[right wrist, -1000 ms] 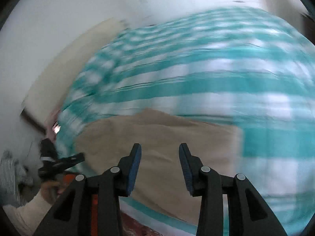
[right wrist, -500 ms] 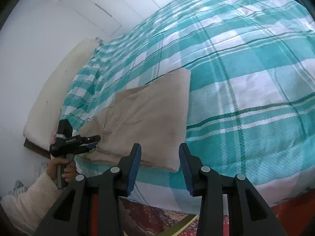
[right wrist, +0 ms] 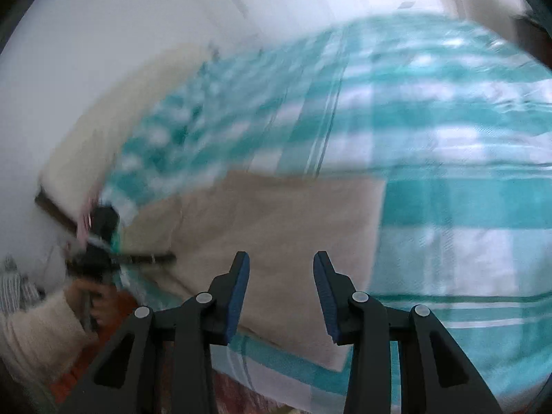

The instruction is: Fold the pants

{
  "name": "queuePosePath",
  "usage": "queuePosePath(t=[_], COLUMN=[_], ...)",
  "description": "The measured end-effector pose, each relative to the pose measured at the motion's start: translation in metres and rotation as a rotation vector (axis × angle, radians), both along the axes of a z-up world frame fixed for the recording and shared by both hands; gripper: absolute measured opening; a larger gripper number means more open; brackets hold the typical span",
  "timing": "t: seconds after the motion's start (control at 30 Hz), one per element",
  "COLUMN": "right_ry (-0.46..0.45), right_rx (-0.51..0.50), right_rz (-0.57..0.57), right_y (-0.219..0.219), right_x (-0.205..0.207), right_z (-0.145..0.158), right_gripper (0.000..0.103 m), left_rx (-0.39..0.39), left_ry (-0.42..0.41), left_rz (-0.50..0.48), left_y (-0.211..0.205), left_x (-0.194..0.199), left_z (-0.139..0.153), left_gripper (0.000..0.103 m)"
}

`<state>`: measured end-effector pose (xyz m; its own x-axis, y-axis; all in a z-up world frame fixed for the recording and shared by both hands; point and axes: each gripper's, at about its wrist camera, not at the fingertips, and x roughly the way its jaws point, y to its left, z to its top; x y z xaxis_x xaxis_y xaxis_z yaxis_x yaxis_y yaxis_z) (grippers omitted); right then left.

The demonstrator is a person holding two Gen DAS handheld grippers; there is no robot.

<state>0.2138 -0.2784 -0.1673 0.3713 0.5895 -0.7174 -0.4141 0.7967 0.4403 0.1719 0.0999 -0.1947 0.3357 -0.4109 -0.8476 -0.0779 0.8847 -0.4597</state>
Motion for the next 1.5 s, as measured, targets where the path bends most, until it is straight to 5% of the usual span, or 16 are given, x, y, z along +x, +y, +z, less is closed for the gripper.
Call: queuePosePath(t=[0.07,0.1,0.13,0.2,0.4,0.5,0.6,0.7,0.87,0.93,1.1,1.23,1.37,1.5], right_ry=[0.117,0.121,0.097,0.092,-0.035,0.004,0.137,0.099,0.001,0.060,0.068,0.055,0.043,0.035], right_rx=[-0.115,-0.160,-0.168,-0.163,-0.167,-0.167,-0.220,-0.255,-0.152,-0.145,-0.102,-0.076,-0.086,-0.095], right_rz=[0.070,0.088,0.093,0.082,0.037,0.021,0.045,0.056,0.068,0.079,-0.027,-0.059,-0.068,-0.070], right_y=[0.020,0.024,0.025,0.022,0.019,0.030,0.044,0.048,0.041,0.043,0.030,0.021,0.019,0.022], right_x=[0.004,0.002,-0.001,0.002,0.046,0.076,0.094,0.080,0.030,0.014,-0.013,-0.021,-0.027,-0.026], right_z=[-0.041,-0.052,-0.050,-0.032,0.018,-0.001,-0.050,-0.049,-0.010,-0.029,-0.042,-0.033,-0.033,-0.035], right_gripper=[0.040,0.040,0.040,0.040,0.040,0.040,0.040,0.040,0.040,0.040,0.042,0.048,0.050,0.051], left_rx=[0.072,0.102,0.142,0.185,0.199,0.240,0.277,0.237,0.179,0.159,0.099,0.046,-0.092,-0.195], left_ry=[0.010,0.008,-0.025,-0.105,-0.214,-0.172,-0.076,-0.103,-0.094,-0.091,-0.150,-0.185,-0.194,-0.208], left_rz=[0.022,0.031,0.046,0.052,-0.031,-0.133,-0.208,-0.176,-0.132,-0.107,0.018,0.243,0.503,0.612], left_y=[-0.001,0.002,0.004,0.004,-0.038,-0.068,-0.081,-0.069,-0.050,-0.046,-0.003,0.084,0.180,0.224], left_x=[0.001,-0.001,-0.004,-0.006,0.016,0.025,0.016,0.002,-0.007,-0.010,-0.035,-0.055,-0.088,-0.107], left_z=[0.011,0.017,0.030,0.050,0.064,0.037,0.006,0.014,0.011,0.014,0.046,0.066,0.066,0.056], left_gripper=[0.021,0.038,0.055,0.068,0.070,0.068,0.052,0.052,0.053,0.056,0.068,0.068,0.065,0.054])
